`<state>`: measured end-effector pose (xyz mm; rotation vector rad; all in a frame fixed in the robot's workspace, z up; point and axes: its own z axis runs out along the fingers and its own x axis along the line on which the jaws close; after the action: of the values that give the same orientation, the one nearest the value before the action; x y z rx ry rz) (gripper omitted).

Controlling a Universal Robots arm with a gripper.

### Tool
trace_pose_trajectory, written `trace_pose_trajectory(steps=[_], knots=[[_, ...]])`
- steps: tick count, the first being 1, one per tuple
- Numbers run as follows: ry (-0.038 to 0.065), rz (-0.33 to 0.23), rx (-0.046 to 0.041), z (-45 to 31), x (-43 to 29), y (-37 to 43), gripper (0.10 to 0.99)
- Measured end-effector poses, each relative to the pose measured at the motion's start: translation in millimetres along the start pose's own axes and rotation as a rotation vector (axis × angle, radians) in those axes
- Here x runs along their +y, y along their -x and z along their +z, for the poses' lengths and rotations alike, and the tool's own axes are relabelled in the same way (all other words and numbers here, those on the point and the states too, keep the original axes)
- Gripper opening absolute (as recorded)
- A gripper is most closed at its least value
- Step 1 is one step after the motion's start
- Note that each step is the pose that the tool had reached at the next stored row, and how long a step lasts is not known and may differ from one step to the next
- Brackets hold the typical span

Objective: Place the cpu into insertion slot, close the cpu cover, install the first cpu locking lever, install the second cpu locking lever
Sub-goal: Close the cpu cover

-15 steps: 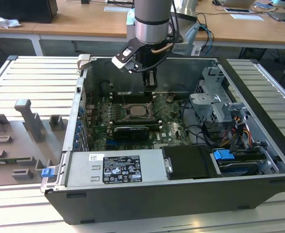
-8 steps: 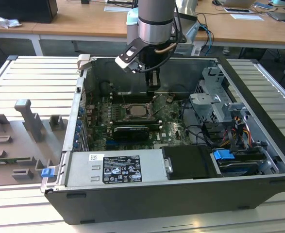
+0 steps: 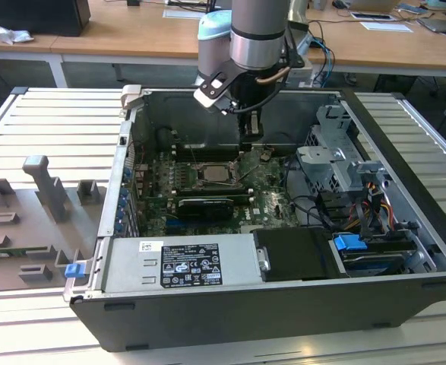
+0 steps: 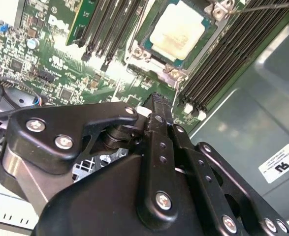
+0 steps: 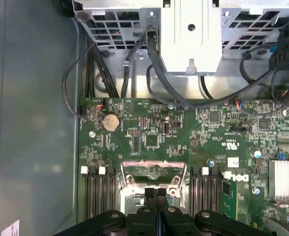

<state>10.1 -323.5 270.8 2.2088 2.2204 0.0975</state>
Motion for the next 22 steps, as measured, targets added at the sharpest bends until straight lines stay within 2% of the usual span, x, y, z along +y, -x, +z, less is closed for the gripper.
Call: trace_pose_trajectory(steps=[11, 22], knots=[[-0.002, -0.003, 0.0002, 0.8, 14.4, 0.1, 0.106], [-0.002, -0.003, -0.0005, 1.1, 21.6, 0.1, 0.106]])
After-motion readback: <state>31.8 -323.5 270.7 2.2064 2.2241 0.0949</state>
